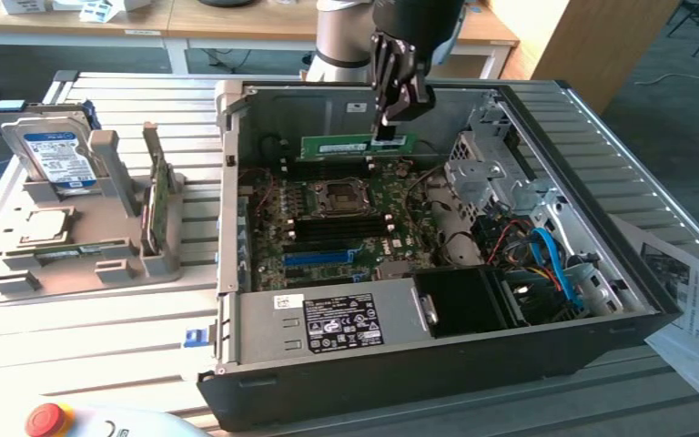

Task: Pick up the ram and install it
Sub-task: 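Insert the ram into the slot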

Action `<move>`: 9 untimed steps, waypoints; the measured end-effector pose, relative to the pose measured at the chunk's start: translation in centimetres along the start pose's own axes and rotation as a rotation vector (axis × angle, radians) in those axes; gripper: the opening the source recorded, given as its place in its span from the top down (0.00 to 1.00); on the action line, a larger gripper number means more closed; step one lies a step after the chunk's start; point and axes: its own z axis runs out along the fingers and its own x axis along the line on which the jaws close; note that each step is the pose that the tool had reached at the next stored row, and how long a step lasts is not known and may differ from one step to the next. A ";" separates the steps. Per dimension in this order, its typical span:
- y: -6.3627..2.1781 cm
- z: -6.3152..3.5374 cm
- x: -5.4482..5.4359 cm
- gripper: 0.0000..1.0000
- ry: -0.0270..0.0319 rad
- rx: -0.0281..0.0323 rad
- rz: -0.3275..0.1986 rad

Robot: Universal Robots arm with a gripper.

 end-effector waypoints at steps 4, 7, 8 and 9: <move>-0.02 0.01 -0.2 0.89 -0.0004 0.0002 0.008; -0.02 0.01 -0.2 0.89 -0.0003 0.0002 0.009; -0.01 0.01 -0.2 0.89 -0.0003 0.0002 0.009; -0.02 0.01 -0.2 0.89 -0.0005 0.0002 0.009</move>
